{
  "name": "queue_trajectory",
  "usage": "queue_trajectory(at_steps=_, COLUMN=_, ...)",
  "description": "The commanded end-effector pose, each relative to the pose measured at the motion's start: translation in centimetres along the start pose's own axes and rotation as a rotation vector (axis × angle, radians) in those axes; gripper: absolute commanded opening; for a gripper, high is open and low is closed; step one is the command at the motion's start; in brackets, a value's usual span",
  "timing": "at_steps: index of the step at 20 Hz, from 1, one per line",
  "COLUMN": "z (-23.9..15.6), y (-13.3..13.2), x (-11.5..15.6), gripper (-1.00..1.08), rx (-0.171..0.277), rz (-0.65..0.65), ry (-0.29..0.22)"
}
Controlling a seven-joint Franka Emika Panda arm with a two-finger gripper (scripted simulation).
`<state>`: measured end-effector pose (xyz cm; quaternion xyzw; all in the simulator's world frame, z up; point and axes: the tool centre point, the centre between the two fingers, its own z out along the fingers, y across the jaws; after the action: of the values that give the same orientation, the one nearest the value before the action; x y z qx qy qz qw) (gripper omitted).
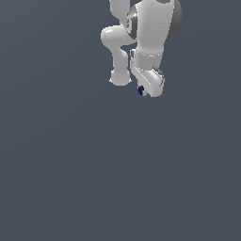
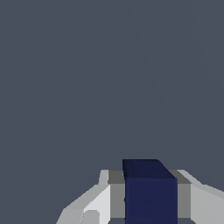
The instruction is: Pick up the object and move it to a goal position.
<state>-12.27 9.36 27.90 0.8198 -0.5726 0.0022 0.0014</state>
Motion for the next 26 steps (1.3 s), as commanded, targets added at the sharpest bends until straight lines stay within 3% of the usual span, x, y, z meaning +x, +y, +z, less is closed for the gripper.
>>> queue_trajectory(at_steps=1, z=-2.5, y=-0.1, x=-1.4, gripper=-1.0, rx=-0.001, rz=0.0, ry=0.001)
queue_trajectory(at_steps=15, z=-15.8, y=-1.6, x=-8.6, gripper=-1.0, rx=-0.001, rz=-0.003, ry=-0.003)
queue_trajectory(at_steps=26, z=-20.9, y=-2.4, x=-11.4, gripper=-1.0, rx=0.0, rz=-0.003, ry=-0.005)
